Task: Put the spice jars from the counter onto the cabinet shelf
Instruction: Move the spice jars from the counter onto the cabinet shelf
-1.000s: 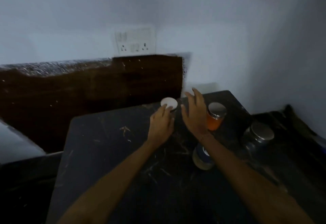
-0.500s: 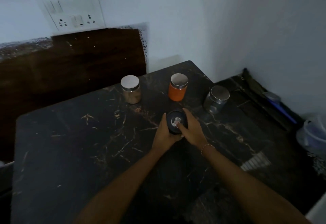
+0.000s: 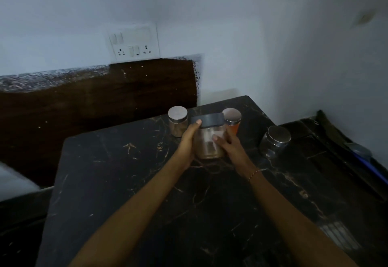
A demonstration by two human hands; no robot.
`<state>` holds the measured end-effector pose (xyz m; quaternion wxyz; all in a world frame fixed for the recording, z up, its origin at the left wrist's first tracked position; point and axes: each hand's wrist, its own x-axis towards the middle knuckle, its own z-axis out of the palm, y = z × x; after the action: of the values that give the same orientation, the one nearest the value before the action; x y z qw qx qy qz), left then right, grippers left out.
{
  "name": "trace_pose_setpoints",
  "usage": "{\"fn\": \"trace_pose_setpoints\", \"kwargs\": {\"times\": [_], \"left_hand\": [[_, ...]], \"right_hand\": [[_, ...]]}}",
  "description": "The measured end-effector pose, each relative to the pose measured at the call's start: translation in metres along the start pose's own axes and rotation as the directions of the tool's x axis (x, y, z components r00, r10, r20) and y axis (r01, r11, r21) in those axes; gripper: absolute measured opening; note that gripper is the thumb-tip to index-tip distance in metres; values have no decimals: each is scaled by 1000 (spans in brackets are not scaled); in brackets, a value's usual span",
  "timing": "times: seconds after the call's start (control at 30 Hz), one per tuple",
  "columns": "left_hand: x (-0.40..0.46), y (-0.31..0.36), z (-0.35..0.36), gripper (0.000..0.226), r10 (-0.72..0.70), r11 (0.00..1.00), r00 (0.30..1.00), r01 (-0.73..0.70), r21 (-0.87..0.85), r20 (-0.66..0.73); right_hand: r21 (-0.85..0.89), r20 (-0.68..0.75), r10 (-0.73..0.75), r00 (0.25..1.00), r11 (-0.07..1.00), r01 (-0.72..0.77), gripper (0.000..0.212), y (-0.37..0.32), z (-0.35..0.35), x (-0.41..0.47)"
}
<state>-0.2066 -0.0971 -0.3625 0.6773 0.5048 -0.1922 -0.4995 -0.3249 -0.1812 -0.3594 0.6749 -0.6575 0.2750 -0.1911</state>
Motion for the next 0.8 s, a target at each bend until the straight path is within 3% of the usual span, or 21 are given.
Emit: {"fn": "trace_pose_setpoints", "kwargs": {"times": [0.07,0.23,0.3,0.4,0.47,0.53,0.67,0.73,0.8], "left_hand": [[-6,11,-1,64,31,999,999,-31,-15,-15],[-25,25,7,52,190,963,957,-138,232,-221],[-34,18,19,65,238,944,955,-184,274,-178],[-43,28,22,73,294,952,924,-260,161,-245],[-47,43,9,61,291,955,910,-294,35,-295],[-49,53,-10,49,274,953,932,-296,-64,-236],[-51,62,-25,57,177,960,976,-199,-196,-124],[-51,65,-25,50,165,960,979,-188,-206,-121],[-49,66,-25,48,185,965,973,-207,-160,-139]], "right_hand": [[-10,6,-28,1000,1000,28,53,-6,11,2],[-154,-287,-158,945,981,117,90,-21,39,7],[-309,-334,-304,892,930,201,82,-26,47,10],[-436,-275,-390,879,865,247,74,-36,55,13],[-380,-179,-389,904,875,301,71,-40,54,12],[-272,-101,-379,920,900,340,65,-45,49,12],[-124,60,-276,959,952,281,77,-55,51,14],[-98,118,-254,960,959,266,82,-58,59,16],[-88,89,-276,957,955,283,81,-60,66,18]]}}
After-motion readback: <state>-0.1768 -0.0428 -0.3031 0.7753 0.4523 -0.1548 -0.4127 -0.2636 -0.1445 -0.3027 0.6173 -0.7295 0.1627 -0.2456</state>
